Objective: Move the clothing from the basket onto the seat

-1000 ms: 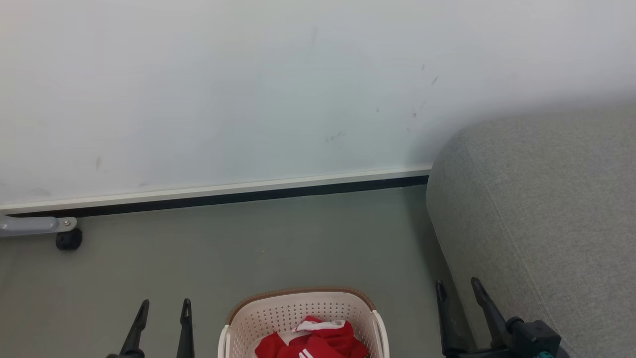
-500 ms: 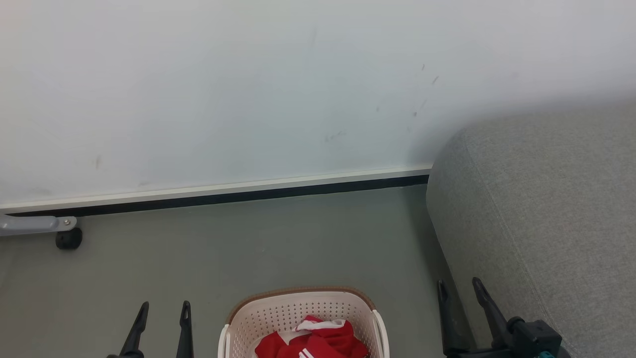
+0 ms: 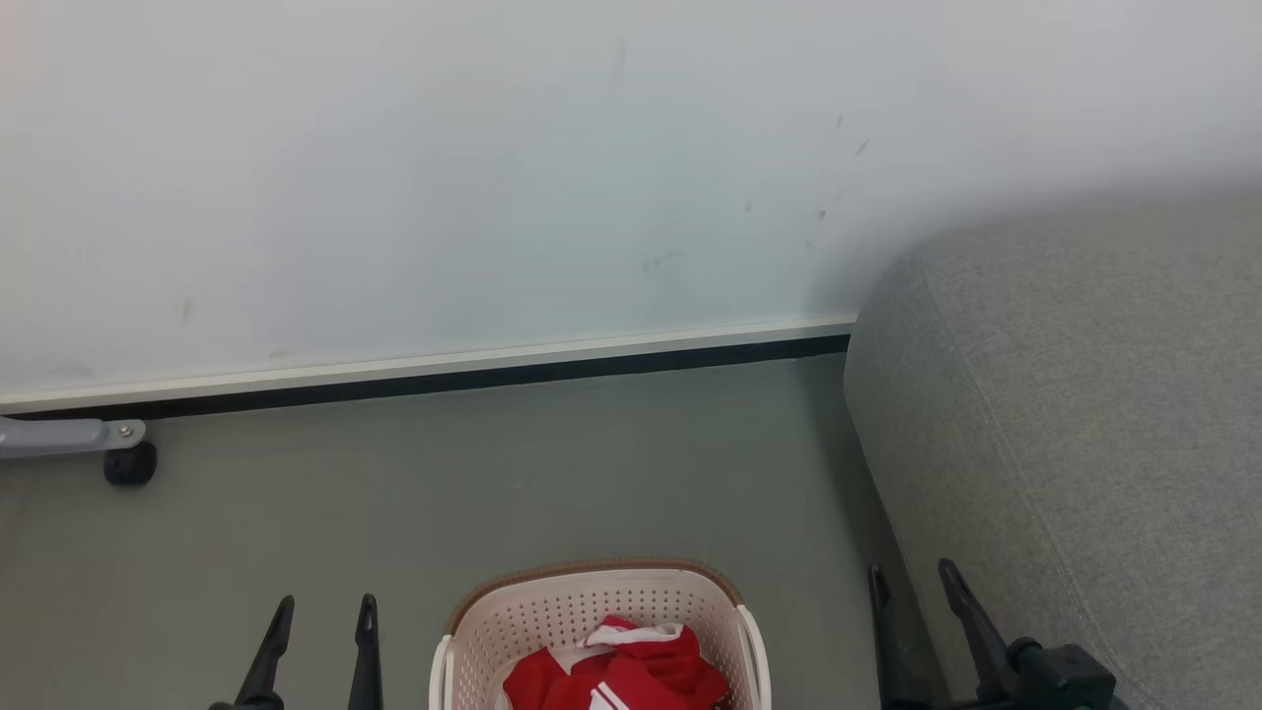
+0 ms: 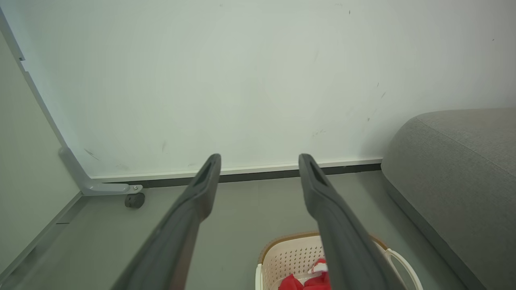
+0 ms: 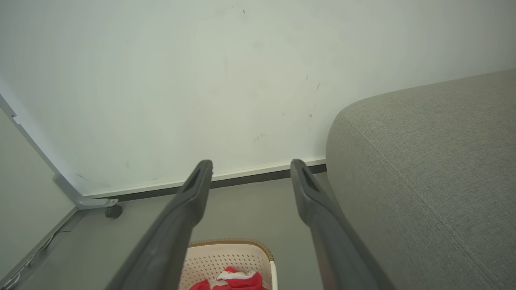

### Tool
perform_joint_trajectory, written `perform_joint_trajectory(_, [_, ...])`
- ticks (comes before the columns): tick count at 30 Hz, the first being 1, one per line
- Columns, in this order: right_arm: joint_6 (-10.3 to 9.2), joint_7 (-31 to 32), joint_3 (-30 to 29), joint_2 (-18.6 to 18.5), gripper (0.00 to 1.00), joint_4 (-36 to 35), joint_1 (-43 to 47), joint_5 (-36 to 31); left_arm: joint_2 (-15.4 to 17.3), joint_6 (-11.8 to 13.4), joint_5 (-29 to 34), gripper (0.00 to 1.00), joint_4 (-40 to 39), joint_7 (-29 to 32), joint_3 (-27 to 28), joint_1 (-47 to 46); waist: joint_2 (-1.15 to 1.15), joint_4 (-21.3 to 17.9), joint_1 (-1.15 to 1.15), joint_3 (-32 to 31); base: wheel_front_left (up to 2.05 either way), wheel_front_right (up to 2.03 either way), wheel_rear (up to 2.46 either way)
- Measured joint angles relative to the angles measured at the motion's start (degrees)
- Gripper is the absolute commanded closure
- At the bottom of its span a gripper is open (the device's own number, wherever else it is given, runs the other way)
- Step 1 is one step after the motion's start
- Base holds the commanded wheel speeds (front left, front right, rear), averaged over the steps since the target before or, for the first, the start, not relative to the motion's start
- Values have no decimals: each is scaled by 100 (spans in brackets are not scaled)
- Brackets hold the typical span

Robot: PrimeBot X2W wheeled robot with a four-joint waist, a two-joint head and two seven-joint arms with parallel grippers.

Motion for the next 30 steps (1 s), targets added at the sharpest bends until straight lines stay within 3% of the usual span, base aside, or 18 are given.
perform_joint_trajectory(16, [15, -24, -197, 1, 0, -482, -116, -136, -21, -205, 256, 0, -105, 0, -303, -291, 0, -114, 0, 703, 0, 0, 0])
perform_joint_trajectory(30, [-3, -27, -419, -23, 0, -1053, -747, -385, -127, -413, 561, 0, 601, 2, -799, -1287, 1, -403, 1, 1808, 0, 0, 0])
